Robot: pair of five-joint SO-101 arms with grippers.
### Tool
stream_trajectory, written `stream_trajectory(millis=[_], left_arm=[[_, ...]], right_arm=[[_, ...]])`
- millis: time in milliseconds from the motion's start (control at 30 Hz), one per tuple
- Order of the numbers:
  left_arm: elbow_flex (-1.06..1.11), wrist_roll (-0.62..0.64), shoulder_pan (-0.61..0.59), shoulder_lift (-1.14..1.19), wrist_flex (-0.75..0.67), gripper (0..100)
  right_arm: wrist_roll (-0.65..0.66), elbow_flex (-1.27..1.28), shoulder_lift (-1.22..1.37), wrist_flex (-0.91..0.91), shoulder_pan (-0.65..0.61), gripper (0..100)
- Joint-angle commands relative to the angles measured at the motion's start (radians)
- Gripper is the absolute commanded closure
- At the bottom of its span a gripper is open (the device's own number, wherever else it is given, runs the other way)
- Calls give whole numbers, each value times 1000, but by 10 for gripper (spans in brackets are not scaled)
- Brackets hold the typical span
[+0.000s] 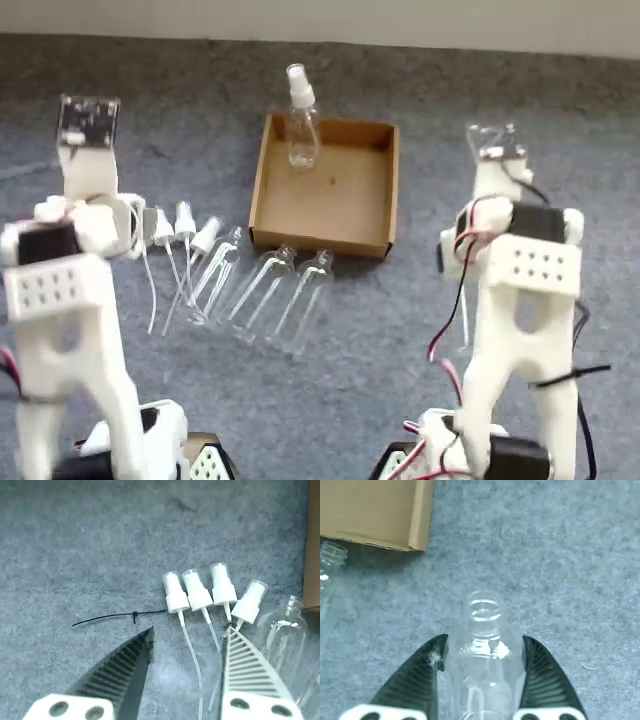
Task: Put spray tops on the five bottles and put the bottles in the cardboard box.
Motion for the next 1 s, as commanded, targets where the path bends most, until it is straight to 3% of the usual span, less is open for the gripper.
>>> stream_trajectory(millis=[0,133,433,967], left_arm=[[-346,-3,-5,288,117,793],[-578,21,-12,547,183,793],[-921,252,-21,987,226,793],[-978,183,-105,1079,261,796]], right_arm=[[-25,145,-197,-51,-91,943],[-25,271,-377,-47,-140,943],[-64,404,-615,-53,-143,942],[-64,414,-621,-54,-143,940]])
